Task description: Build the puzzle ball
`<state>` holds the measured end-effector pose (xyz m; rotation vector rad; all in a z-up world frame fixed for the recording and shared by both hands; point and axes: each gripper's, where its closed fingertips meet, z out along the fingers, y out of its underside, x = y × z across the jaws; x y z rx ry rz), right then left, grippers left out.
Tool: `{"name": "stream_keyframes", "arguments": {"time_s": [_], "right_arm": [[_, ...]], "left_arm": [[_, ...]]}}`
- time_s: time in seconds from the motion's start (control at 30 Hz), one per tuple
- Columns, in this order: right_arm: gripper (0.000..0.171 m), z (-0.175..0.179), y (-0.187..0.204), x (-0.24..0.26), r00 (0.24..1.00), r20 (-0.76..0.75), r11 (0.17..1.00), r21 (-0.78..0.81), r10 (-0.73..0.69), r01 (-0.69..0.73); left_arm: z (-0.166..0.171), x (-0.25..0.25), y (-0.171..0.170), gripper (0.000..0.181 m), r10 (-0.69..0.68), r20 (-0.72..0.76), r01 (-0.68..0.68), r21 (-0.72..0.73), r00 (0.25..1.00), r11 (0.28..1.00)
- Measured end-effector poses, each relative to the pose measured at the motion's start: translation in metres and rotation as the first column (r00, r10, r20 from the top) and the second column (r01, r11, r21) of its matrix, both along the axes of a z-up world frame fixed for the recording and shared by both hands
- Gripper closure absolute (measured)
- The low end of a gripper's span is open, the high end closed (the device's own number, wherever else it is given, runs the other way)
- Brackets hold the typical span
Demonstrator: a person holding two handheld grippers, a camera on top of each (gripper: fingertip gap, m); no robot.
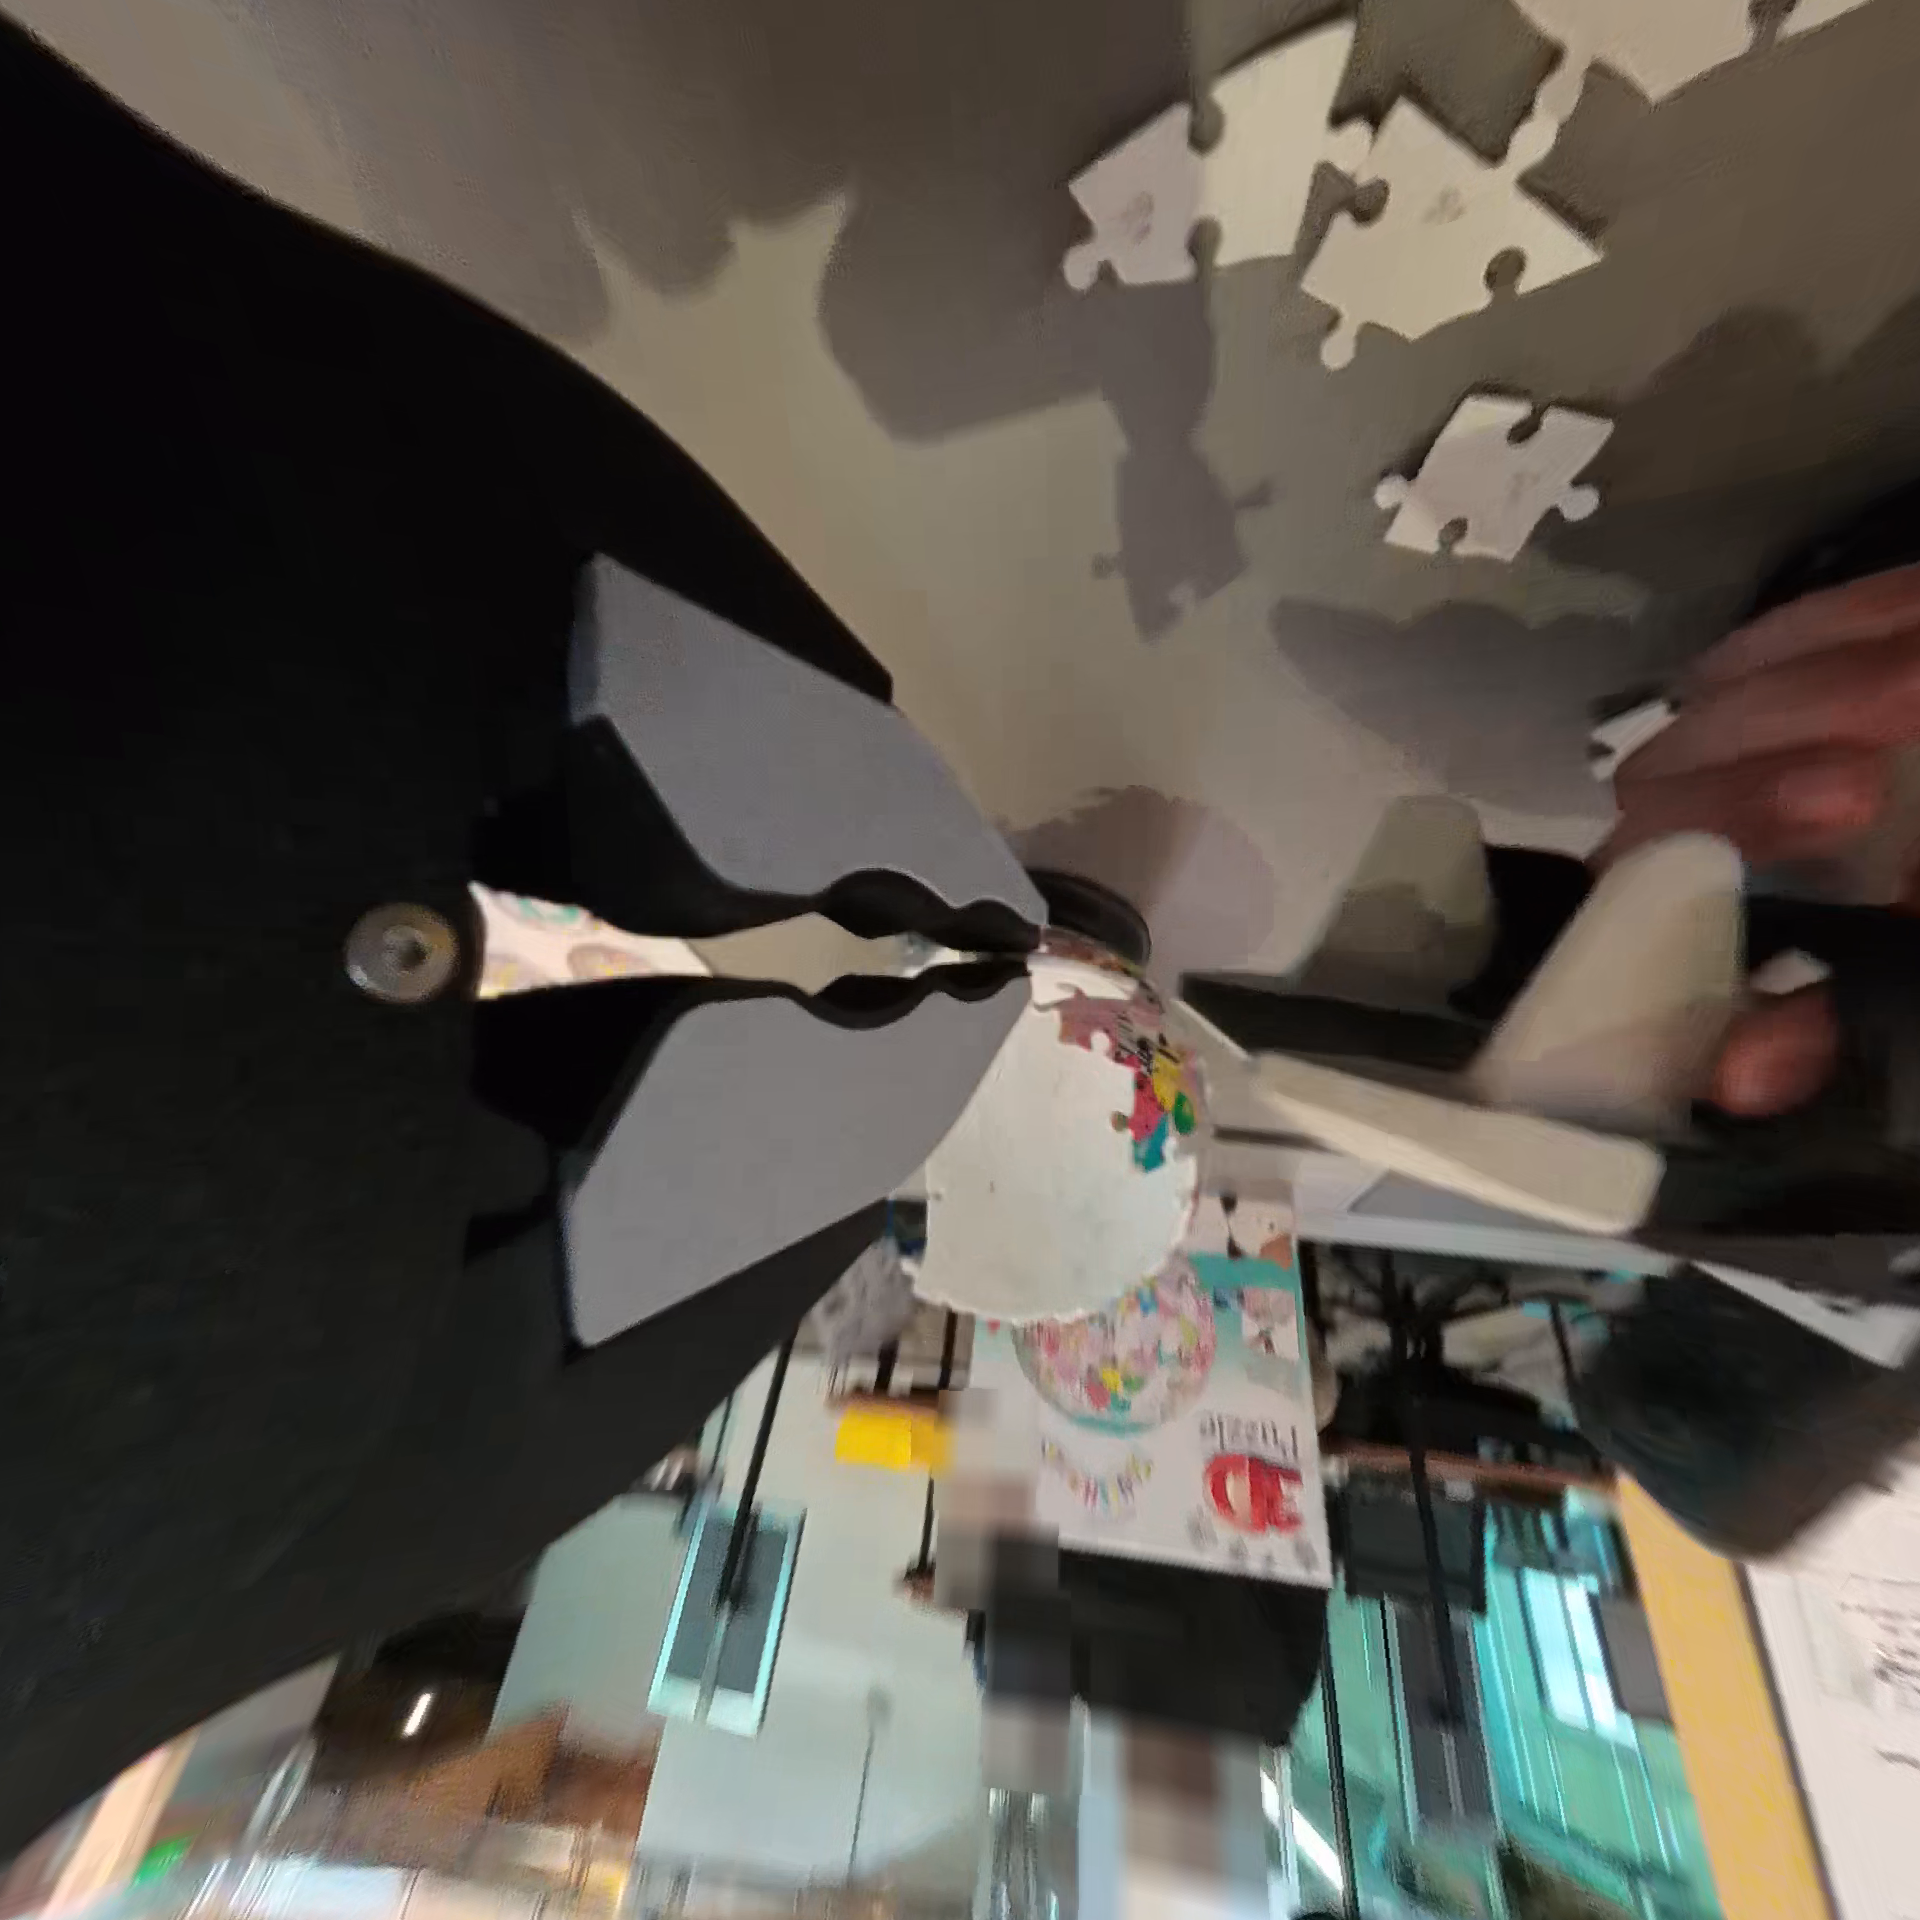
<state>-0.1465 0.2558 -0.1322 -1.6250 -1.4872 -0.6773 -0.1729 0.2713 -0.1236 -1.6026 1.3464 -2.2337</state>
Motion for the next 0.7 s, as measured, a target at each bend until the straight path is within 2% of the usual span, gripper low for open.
{"name": "stream_keyframes", "arguments": {"time_s": [0.07,0.17,0.23,0.3,0.33,0.5,0.7], "right_arm": [[0.17,0.007,0.0,0.014,0.994,-0.101,0.995,-0.086,0.043,-0.052],[0.169,0.036,0.011,0.038,0.977,-0.15,0.984,-0.077,0.15,-0.163],[0.169,0.037,0.024,0.063,0.978,0.004,0.972,-0.114,0.207,-0.206],[0.169,0.023,0.036,0.084,0.935,0.187,0.942,-0.212,0.301,-0.26],[0.17,0.016,0.041,0.088,0.905,0.223,0.916,-0.265,0.363,-0.302],[0.169,-0.001,0.063,0.087,0.797,0.189,0.772,-0.45,0.574,-0.449],[0.169,-0.02,0.071,0.086,0.709,0.214,0.661,-0.606,0.672,-0.443]], "left_arm": [[-0.001,-0.004,0.018,0.148,0.063,0.029,-0.066,0.133,0.998,0.989],[-0.005,-0.009,0.039,0.148,0.123,0.045,-0.13,0.25,0.991,0.96],[-0.009,-0.008,0.048,0.148,0.153,0.031,-0.155,0.273,0.988,0.949],[-0.008,-0.008,0.054,0.15,0.164,0.036,-0.167,0.266,0.986,0.949],[-0.009,-0.009,0.056,0.15,0.169,0.034,-0.171,0.275,0.985,0.946],[-0.017,-0.011,0.067,0.151,0.194,0.015,-0.186,0.37,0.981,0.91],[-0.021,-0.01,0.061,0.153,0.168,-0.002,-0.153,0.401,0.986,0.903]]}}
